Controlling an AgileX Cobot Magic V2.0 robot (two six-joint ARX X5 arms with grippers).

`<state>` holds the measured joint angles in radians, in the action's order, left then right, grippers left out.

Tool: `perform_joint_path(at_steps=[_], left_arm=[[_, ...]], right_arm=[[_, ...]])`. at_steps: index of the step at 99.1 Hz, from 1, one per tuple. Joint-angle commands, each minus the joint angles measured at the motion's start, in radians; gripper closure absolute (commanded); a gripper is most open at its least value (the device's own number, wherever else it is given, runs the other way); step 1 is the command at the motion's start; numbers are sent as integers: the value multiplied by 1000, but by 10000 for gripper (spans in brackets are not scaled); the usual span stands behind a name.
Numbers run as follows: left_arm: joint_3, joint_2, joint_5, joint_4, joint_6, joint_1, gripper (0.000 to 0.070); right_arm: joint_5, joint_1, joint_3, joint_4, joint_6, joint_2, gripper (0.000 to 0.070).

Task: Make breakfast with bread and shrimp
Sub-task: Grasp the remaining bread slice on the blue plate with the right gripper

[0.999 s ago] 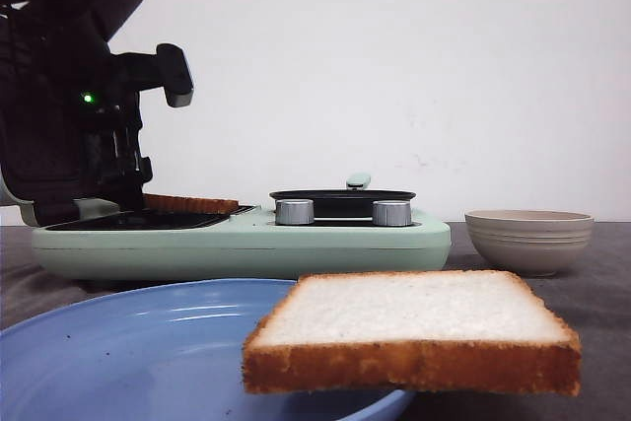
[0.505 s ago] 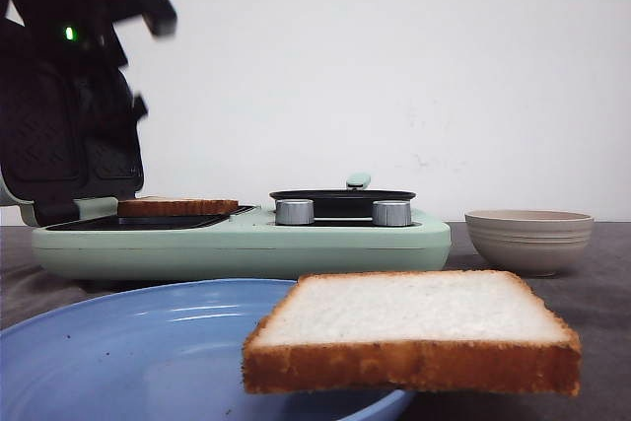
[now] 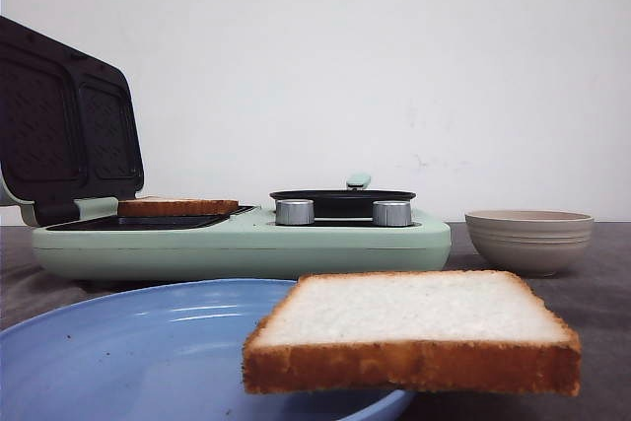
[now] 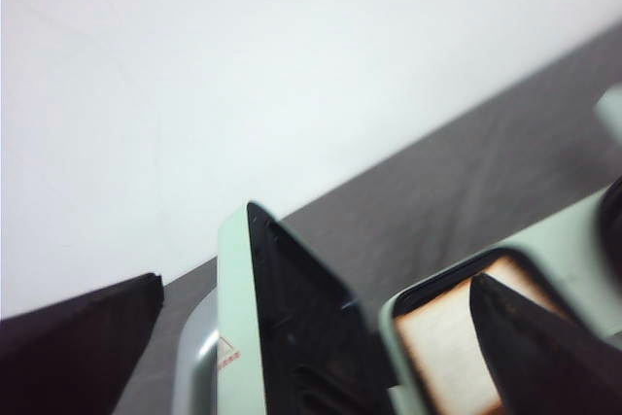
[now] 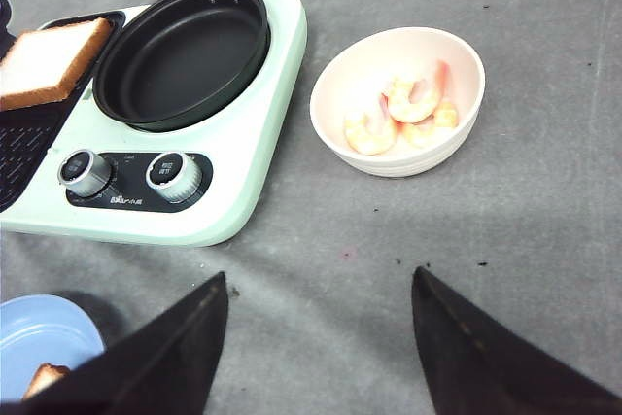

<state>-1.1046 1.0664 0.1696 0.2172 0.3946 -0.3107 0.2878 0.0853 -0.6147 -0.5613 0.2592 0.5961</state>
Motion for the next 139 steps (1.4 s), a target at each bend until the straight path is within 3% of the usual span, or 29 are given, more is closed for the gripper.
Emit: perform_joint_path(at_steps=[1,18,31,55,65,87,118,139], left_arm=[[-24,-26,-13,18,-111,-4,110],[-24,-128,-13,115,-227,-3,110],[-24,-174,-13,210,-262,-3,110],[-13,-214,-13,388,-335,8,112],[10,-244,-13,374,-384,21,128],[59,-323,-11,328,-387,25,150],[94,-414,-8,328,-389,26,150],[94,-435,-9,328,-388,26,150]], right_arm=[[2,4,-16,6,-5,3,330],[4,4,-16,-15,-5,3,330],[8,4,-16,-48,-5,4,329],[147,4,-13,-106,-8,32,330],[212,5,-13,-136,-8,74,329],[452,37,2,-181,-11,217,329],[546,148,103,-156,-9,305,329],[595,202,200,-55,104,305,329]])
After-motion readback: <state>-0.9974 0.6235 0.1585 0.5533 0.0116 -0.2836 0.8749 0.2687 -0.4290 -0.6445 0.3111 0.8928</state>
